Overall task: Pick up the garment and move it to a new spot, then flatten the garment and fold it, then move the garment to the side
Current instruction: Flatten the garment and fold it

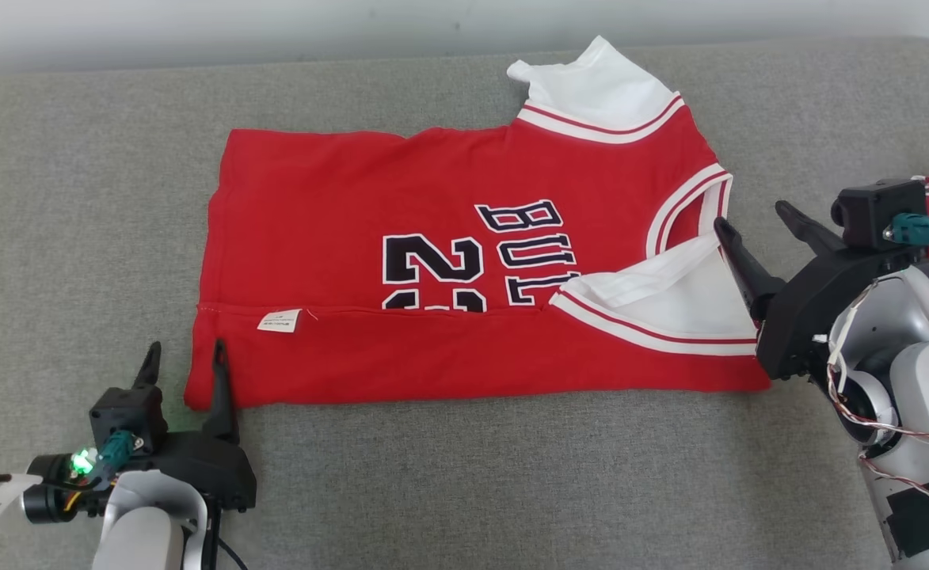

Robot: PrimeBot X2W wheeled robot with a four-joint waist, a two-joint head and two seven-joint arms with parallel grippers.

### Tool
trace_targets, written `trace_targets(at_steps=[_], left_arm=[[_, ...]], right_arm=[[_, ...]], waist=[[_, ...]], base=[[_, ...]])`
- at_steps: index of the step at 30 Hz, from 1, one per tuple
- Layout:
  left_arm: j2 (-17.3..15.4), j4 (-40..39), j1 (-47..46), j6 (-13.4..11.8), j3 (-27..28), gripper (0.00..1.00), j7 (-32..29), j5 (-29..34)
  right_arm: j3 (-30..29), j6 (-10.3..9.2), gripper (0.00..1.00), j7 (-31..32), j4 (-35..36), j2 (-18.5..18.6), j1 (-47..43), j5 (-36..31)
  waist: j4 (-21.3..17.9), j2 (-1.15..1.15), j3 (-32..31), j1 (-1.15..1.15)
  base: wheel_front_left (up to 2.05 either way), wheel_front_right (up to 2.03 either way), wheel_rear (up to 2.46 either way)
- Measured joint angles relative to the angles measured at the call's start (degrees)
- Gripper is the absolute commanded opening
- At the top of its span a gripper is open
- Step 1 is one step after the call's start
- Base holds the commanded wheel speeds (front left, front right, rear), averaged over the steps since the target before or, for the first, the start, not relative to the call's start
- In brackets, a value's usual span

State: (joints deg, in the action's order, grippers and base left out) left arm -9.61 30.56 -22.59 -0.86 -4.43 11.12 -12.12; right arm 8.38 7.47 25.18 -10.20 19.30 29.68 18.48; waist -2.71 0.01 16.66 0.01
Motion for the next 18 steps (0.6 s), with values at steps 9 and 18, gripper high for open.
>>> trace_targets(at_steps=[9,18], left_arm=[[0.08,0.98,2.27,0.31,-0.62,1.00,-2.36,-1.07],[-0.11,1.58,2.42,0.19,-0.67,1.00,-9.32,-2.66]], right_arm=[[-4.17,0.00,1.00,10.28,5.82,-1.18,-6.06,-2.40],[-8.01,0.00,1.00,18.50,14.84,-3.37,-13.49,-5.44]], waist=[[0.59,0.00,-1.52,-0.01],[-1.51,-0.01,-1.53,-0.02]], base=[[0.00,0.00,0.00],[0.00,0.00,0.00]])
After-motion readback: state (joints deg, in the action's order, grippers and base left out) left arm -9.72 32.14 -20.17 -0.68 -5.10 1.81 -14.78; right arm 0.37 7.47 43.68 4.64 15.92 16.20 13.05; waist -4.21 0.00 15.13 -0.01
